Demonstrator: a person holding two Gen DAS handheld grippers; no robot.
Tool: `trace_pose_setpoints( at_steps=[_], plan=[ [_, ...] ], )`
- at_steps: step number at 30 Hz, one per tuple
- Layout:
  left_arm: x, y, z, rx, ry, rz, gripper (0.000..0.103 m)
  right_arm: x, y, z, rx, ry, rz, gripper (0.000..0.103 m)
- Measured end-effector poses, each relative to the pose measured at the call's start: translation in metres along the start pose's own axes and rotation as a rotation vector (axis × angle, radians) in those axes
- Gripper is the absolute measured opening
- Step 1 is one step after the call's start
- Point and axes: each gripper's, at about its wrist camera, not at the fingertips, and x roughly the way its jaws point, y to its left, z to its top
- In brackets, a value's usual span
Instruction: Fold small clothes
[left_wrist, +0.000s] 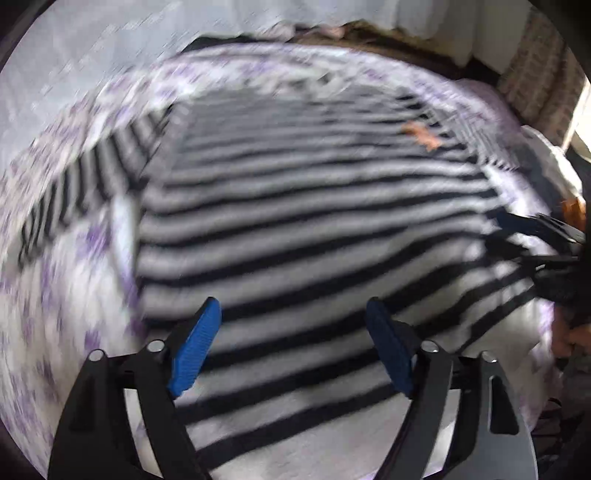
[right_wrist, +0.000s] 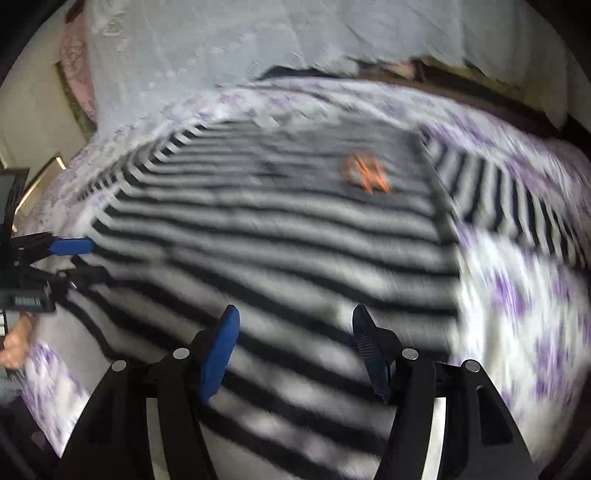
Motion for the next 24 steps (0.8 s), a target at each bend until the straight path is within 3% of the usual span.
trace_pose_setpoints(
  at_steps=[1, 2, 5, 8, 10, 12, 15, 18, 19, 20, 22, 24],
  plan=[
    [0.003, -0.009, 0.007, 0.017, -0.011, -0.006, 0.095, 0.009, 0.007, 0.008, -0.021, 0.012, -0.001, 0.075],
    [0.013, -0.02, 0.014, 0.046, -0.013, 0.014, 0.098, 0.023, 0.014, 0.012, -0.044, 0.047, 0.007, 0.078],
    [0.062, -0.027, 0.009, 0.095, 0.099, 0.06, 0.099, 0.052, 0.019, 0.002, -0.086, 0.124, 0.0, 0.085],
    [0.054, -0.015, 0.015, 0.061, 0.094, 0.001, 0.099, 0.033, 0.009, 0.007, -0.108, 0.083, 0.023, 0.084],
    [0.04, -0.007, 0.031, 0.045, 0.05, 0.015, 0.099, 0.013, -0.012, 0.034, -0.036, -0.027, -0.004, 0.085],
    [0.032, 0.001, 0.058, 0.053, -0.022, 0.077, 0.099, 0.011, -0.044, 0.069, 0.074, -0.089, 0.002, 0.086],
    [0.05, 0.023, 0.097, -0.019, -0.058, 0.154, 0.099, 0.046, -0.079, 0.101, 0.197, -0.066, 0.001, 0.086],
    [0.108, 0.05, 0.112, -0.106, 0.053, 0.153, 0.099, 0.103, -0.109, 0.1, 0.278, 0.026, -0.048, 0.086],
    [0.123, 0.057, 0.109, -0.125, 0.065, 0.119, 0.099, 0.111, -0.116, 0.092, 0.281, -0.004, -0.029, 0.088],
    [0.116, 0.058, 0.104, -0.129, -0.032, 0.109, 0.099, 0.105, -0.112, 0.088, 0.262, -0.059, -0.02, 0.09],
    [0.11, 0.05, 0.101, -0.089, -0.027, 0.146, 0.099, 0.091, -0.11, 0.088, 0.266, -0.055, -0.039, 0.089],
    [0.097, 0.046, 0.094, -0.084, -0.075, 0.168, 0.099, 0.061, -0.114, 0.087, 0.266, -0.156, -0.056, 0.089]
  ],
)
